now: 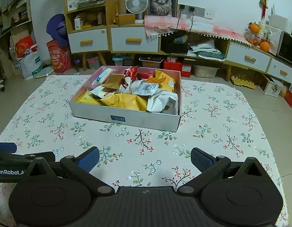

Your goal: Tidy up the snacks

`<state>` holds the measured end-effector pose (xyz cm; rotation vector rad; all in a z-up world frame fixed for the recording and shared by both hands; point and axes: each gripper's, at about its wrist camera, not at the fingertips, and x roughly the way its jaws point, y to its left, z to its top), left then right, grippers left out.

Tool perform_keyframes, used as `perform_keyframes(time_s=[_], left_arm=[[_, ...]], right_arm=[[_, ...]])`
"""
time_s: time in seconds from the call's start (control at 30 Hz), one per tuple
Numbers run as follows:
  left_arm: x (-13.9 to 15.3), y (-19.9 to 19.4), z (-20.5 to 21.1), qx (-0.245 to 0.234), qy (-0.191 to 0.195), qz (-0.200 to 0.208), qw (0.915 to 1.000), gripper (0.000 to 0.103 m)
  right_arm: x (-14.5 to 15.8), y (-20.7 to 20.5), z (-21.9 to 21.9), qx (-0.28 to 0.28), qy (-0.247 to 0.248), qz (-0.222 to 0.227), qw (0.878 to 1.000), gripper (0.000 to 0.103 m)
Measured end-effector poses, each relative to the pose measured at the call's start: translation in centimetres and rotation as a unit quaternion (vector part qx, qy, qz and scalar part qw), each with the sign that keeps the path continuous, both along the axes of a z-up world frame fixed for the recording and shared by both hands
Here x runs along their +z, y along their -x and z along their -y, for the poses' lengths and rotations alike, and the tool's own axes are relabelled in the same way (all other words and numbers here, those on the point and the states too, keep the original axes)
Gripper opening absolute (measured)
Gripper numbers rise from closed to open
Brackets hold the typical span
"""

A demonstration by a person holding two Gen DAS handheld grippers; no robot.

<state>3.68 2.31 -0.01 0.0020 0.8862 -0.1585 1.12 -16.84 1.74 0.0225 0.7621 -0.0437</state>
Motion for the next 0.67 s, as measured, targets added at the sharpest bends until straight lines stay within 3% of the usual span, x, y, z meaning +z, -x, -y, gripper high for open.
perform_keyframes(time_s=[0.67], left_arm=[[0.09, 0.25, -0.01, -0.002, 0.001, 0.002, 1.0, 0.103]], right_arm=[[-0.33, -0.3, -0.01, -0.003, -0.007, -0.01, 1.0, 0.078]])
